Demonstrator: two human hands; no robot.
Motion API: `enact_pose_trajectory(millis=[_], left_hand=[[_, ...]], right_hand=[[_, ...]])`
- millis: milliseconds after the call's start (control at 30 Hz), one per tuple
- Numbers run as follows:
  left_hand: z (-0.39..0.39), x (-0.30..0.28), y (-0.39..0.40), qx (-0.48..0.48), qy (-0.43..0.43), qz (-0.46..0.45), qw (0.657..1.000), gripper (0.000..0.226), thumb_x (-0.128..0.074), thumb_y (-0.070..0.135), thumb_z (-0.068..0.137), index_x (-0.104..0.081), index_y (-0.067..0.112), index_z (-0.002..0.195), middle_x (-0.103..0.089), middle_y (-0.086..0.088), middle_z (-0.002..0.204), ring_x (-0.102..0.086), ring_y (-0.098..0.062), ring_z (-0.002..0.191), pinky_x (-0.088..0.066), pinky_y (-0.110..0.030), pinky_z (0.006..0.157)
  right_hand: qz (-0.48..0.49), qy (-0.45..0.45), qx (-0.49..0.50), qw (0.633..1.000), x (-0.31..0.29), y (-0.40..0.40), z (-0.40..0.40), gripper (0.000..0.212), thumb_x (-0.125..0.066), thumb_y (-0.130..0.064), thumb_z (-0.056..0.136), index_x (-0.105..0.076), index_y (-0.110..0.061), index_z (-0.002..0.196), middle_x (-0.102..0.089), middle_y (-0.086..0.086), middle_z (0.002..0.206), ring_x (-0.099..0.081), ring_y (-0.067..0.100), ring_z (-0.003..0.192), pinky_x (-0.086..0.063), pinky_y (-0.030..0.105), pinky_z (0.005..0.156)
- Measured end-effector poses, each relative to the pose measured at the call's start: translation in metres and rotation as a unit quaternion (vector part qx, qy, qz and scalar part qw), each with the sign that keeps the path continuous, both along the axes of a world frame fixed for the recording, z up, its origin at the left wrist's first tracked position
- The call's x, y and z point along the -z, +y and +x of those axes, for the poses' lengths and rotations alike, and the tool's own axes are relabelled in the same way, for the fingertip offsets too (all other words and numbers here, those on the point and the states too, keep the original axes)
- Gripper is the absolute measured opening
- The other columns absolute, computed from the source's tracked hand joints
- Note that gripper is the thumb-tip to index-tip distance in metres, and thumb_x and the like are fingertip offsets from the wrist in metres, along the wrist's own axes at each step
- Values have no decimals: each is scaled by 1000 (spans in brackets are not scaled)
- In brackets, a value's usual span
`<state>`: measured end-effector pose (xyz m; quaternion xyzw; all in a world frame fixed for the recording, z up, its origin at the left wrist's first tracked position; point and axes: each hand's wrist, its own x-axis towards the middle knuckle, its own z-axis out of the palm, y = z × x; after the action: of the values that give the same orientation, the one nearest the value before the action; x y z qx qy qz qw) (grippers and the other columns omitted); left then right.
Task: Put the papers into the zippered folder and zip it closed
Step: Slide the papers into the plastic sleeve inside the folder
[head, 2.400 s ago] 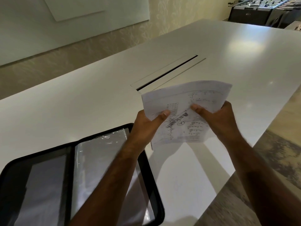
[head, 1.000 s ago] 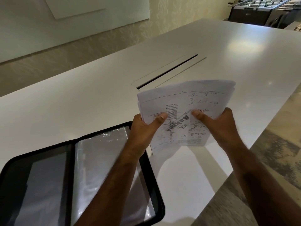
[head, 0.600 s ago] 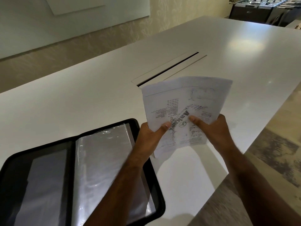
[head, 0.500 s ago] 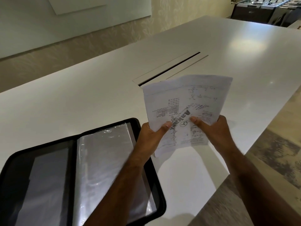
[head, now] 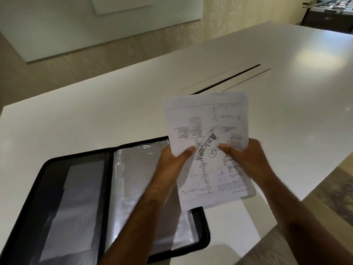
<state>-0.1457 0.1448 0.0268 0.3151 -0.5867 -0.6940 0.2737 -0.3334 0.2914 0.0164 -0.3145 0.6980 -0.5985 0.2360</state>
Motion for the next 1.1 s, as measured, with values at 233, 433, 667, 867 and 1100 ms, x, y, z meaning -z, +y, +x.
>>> enact_pose_trajectory(millis=[233, 433, 667, 867, 1100], left_hand=[[52, 7, -11, -38, -4, 9, 999, 29, -63, 7, 99, -65, 11, 128, -76, -4, 120, -71, -24, 113, -57, -41, 95], [103, 10, -16, -112, -27, 44, 992, 18, -59, 2, 100, -63, 2, 118, -75, -19, 106, -74, -24, 85, -58, -30, 64], [180, 24, -63, -206, -119, -67, 969, 19, -63, 15, 100, -67, 17, 119, -77, -2, 104, -74, -10, 86, -56, -24, 63], [254, 40, -114, -282, -191, -201, 918, 14, -71, 20, 95, -71, 26, 107, -73, 6, 103, -69, -6, 95, -55, -24, 80], [326, 54, -164, -341, -376, -218, 833, 31, -78, 34, 87, -65, 22, 112, -69, -4, 116, -64, -30, 112, -50, -51, 101]], right_hand=[[25, -16, -44, 999, 15, -26, 27, 34, -88, -47, 74, -80, -24, 99, -85, -6, 89, -83, 18, 75, -63, 22, 57], [68, -6, -72, 995, 31, -42, 44, 26, -87, -55, 79, -79, -42, 100, -85, -10, 91, -84, 16, 76, -68, 38, 66], [65, -9, -108, 992, 38, -60, 70, 35, -84, -64, 78, -78, -44, 107, -85, -10, 96, -84, 18, 80, -68, 50, 75], [60, -9, -129, 990, 39, -78, 93, 19, -84, -50, 86, -78, -46, 103, -85, -10, 95, -84, 17, 78, -69, 42, 68], [53, -26, -144, 988, 38, -93, 115, 16, -85, -43, 87, -79, -44, 102, -85, -8, 93, -84, 20, 76, -64, 26, 57]])
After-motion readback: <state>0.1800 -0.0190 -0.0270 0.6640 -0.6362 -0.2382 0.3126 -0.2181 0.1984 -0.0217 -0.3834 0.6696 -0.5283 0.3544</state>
